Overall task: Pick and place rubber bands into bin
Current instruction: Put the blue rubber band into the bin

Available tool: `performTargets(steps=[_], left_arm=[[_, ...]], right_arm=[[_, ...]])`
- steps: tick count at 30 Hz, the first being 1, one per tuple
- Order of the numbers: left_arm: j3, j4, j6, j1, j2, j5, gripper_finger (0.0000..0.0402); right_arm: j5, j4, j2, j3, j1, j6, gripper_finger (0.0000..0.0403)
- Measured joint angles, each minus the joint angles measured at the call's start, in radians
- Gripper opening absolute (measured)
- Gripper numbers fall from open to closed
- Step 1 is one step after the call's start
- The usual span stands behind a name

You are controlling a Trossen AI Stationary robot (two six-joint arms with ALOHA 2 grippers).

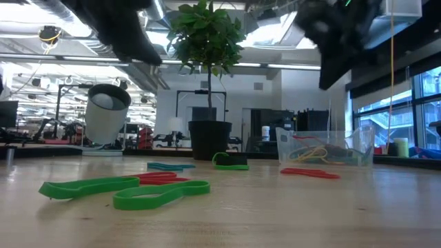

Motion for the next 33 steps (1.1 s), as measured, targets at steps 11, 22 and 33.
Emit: performTargets(steps=[11, 22, 33], left_arm=[[0.123, -0.155, 0.028, 0.14, 0.309, 0.234, 0.007], [0.167, -0.149, 0.015, 0.214, 0.572, 0.326, 0.0115], [0.268, -0.211, -0.01, 0.219, 0.667, 0.32, 0.0039]], right_arm=[[0.127, 0.005, 0.026, 0.0, 0.369, 0.332, 0.0006], [0.104, -0.054, 0.038, -0.053, 0.435, 0.282, 0.0003], [0.069, 0.262, -0.1, -0.299, 0.42, 0.054, 0.0003]])
